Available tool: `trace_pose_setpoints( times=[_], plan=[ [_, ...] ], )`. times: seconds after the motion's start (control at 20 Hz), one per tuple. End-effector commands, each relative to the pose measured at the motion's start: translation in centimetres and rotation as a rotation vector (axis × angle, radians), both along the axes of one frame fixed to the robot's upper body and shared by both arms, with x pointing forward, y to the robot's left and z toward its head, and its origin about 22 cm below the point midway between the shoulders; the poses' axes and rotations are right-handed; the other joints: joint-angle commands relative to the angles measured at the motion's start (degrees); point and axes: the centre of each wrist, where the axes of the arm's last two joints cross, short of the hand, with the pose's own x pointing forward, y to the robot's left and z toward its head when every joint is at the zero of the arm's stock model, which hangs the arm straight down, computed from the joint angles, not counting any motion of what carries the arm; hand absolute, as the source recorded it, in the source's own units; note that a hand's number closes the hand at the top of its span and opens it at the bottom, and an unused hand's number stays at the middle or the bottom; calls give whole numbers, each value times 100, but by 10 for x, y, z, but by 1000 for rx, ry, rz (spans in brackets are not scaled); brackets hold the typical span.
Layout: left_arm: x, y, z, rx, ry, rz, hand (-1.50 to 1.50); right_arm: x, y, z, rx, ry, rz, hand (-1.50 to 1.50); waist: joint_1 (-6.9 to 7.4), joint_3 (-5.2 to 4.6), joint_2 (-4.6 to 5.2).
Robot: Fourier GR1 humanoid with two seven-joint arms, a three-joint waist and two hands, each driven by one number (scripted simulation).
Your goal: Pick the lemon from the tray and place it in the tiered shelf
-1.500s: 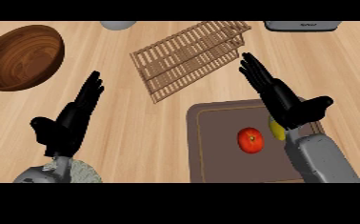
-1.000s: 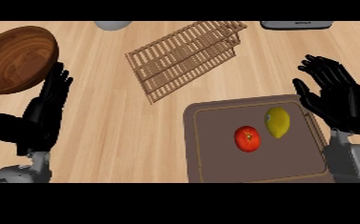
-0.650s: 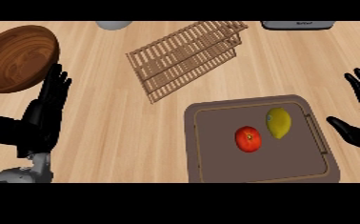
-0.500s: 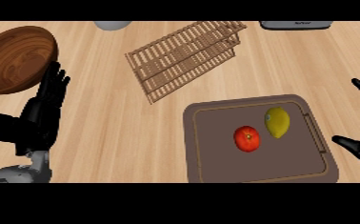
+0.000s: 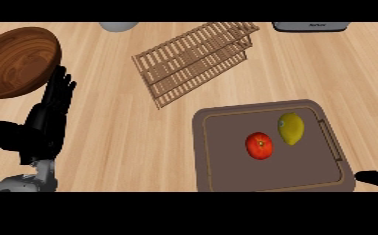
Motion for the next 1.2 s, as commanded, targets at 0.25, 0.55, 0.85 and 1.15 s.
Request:
trace_pose_setpoints(
  times=[0.25, 0.55, 0.85, 1.15],
  plan=[
    [1, 21, -4, -1, 11, -23, 0, -17, 77, 34, -290, 167, -167, -150, 125, 9, 35],
    [-1, 2, -8, 8, -4, -8, 0, -8, 103, -2, -441, 203, -244, -150, 125, 23, 36],
    [9, -3, -12, 2, 7, -31, 0, 23, 105, -17, -590, 354, -319, -150, 130, 24, 47],
    [-1, 7, 11, -4, 3, -21, 0, 21, 128, -50, -539, 321, -319, -150, 117, 28, 32]
  ],
)
